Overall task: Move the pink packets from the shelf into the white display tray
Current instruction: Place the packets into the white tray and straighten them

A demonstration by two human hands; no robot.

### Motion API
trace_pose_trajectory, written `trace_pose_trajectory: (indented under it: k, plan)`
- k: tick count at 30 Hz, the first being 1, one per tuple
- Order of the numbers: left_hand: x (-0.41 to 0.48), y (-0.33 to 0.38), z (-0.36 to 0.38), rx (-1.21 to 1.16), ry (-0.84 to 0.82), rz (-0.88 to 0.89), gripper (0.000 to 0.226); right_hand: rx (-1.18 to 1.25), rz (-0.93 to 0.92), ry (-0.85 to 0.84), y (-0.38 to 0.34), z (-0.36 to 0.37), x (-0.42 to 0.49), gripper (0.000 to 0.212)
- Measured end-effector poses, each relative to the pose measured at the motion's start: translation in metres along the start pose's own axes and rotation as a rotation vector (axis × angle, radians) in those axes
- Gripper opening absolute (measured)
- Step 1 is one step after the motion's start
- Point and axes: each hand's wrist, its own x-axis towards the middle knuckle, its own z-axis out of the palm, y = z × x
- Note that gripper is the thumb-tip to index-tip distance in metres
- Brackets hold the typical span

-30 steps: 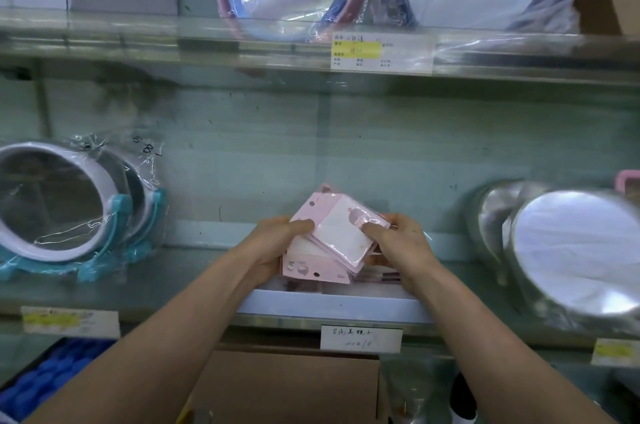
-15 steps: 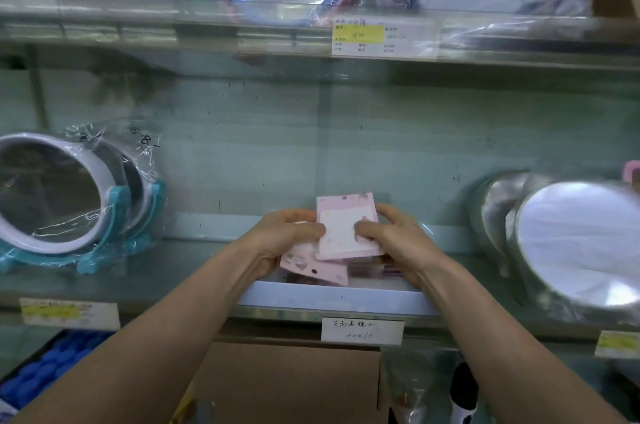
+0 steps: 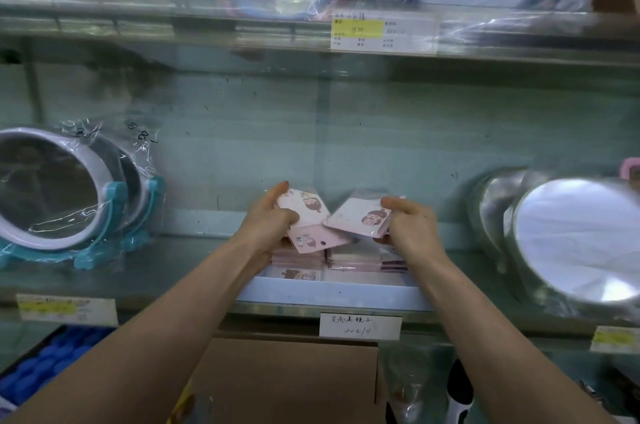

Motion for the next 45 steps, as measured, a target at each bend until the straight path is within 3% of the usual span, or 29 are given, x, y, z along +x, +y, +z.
trace_pose_trajectory:
  k: [3, 9, 15, 20, 24, 27, 29, 34, 38, 45]
  plan:
    - [0.001, -0.001, -0.002, 0.014, 0.076, 0.031, 0.069, -0.287, -0.033, 0.001, -0.001, 0.004, -0.005, 0.051]
    - [-0.006, 0.002, -0.003, 0.125, 0.189, 0.137, 0.076, -0.541, -0.179, -0.013, -0.002, 0.005, -0.015, 0.05]
    - [-0.011, 0.005, -0.002, 0.147, 0.258, 0.216, 0.086, -0.936, -0.378, 0.057, -0.003, 0.005, -0.024, 0.019]
    - [-0.008, 0.004, -0.003, 0.128, 0.224, 0.195, 0.091, -1.244, -0.365, -0.003, -0.007, 0.006, -0.025, 0.015]
    - [-0.006, 0.001, -0.004, 0.119, 0.197, 0.135, 0.081, -1.29, -0.308, -0.106, -0.006, 0.01, -0.025, 0.009]
    - [-0.001, 0.0, -0.002, 0.023, 0.199, 0.123, 0.045, -1.388, -0.349, -0.12, -0.008, 0.011, -0.023, 0.01]
    - [-0.001, 0.0, 0.0, -0.02, 0.193, 0.112, 0.031, -1.489, -0.409, -0.126, -0.01, 0.014, -0.021, 0.022]
    - [0.002, -0.002, -0.001, -0.021, 0.161, 0.104, 0.034, -1.573, -0.446, -0.226, -0.003, 0.021, -0.015, 0.028]
    - [0.003, -0.003, -0.002, -0.041, 0.14, 0.104, 0.031, -1.387, -0.304, -0.338, 0.008, 0.018, -0.01, 0.032]
    - [0.003, -0.003, -0.004, 0.056, 0.149, 0.081, 0.021, -1.301, -0.338, -0.269, 0.005, 0.019, -0.008, 0.027]
